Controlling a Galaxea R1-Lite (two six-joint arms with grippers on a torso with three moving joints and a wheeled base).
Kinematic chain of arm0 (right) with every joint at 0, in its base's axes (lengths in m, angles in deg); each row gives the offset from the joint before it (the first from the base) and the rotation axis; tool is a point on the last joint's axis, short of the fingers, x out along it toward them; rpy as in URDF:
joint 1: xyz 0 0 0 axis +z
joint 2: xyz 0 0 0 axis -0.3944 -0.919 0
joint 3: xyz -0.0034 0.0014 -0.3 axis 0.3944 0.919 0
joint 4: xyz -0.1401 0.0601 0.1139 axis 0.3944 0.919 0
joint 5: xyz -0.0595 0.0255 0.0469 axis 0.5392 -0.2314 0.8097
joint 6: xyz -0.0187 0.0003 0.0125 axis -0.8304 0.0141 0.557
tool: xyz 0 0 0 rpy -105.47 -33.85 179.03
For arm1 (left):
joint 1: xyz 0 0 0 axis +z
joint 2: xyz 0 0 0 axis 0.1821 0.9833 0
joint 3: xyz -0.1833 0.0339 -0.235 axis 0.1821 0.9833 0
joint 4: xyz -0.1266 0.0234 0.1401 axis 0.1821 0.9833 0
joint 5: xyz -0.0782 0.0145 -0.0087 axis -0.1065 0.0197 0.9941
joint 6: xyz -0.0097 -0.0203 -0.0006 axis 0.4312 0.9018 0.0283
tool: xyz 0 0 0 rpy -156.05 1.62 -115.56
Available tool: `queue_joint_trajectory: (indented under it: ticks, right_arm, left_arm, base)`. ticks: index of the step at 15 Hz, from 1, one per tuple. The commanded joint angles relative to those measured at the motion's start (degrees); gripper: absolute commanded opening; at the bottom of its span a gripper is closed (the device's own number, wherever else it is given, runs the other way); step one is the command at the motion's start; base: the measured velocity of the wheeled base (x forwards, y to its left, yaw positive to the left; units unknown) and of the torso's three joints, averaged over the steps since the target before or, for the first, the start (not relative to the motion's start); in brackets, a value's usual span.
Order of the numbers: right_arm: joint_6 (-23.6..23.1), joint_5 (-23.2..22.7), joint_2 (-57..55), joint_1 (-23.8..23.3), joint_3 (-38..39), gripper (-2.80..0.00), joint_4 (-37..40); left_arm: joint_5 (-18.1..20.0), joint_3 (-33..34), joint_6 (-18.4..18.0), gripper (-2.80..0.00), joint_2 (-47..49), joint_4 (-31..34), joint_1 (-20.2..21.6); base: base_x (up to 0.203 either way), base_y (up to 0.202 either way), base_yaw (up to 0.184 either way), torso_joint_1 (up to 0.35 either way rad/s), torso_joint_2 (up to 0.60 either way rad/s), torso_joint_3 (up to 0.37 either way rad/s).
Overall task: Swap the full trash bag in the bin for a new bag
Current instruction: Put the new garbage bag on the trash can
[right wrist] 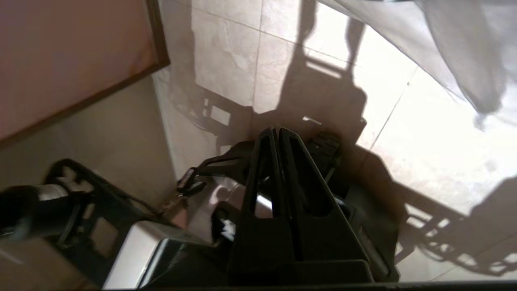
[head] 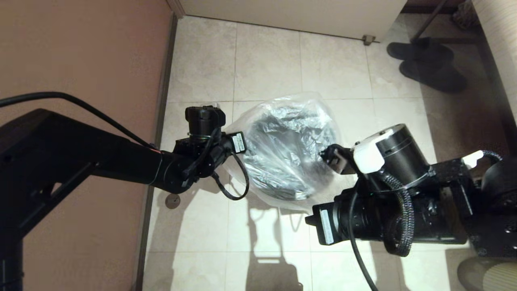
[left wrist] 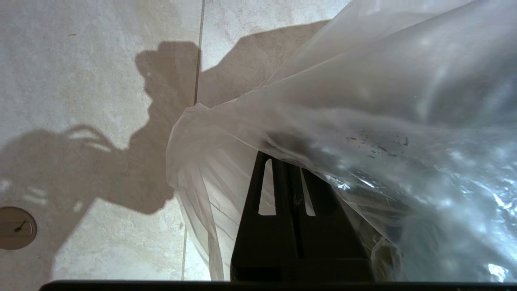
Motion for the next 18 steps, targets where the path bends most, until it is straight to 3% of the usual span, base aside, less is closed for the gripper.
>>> queue_joint_trajectory:
  ticks: [1,5,11,14,18]
  right_arm:
    - [-0.78,1.36,-5.3,1.07,1.97,-2.8,-9.59]
    - [-7.44,1.92,-10.61,1.32,2.44,-2.8,-22.84]
    - [-8.86,2.02,-13.02,1.85,2.54,-2.8,-28.26]
    - [-9.38,2.24,-15.77,2.04,2.18,-2.8,-35.37]
    - [-9.77,9.84,-20.81,1.87,-1.1,-2.8,-43.52]
  left_arm:
    - [-0.17,-0.01,0.15,-2.8,-0.03,-0.24,-0.19]
    - [-0.22,0.07,0.17,-2.8,-3.06,-0.24,-0.2]
    - [-0.11,1.57,0.26,-2.8,-7.7,-0.3,-1.58]
    - [-0.11,1.75,1.2,-2.8,-8.63,-0.17,-3.12]
    - [-0.11,1.91,1.4,-2.8,-9.98,-0.17,-3.34]
  base:
    - [0.0,0.0,0.0,0.0,0.0,0.0]
    - [0.0,0.0,0.0,0.0,0.0,0.0]
    - [0.0,0.0,0.0,0.0,0.0,0.0]
    - [0.0,0.0,0.0,0.0,0.0,0.0]
    - [0.0,0.0,0.0,0.0,0.0,0.0]
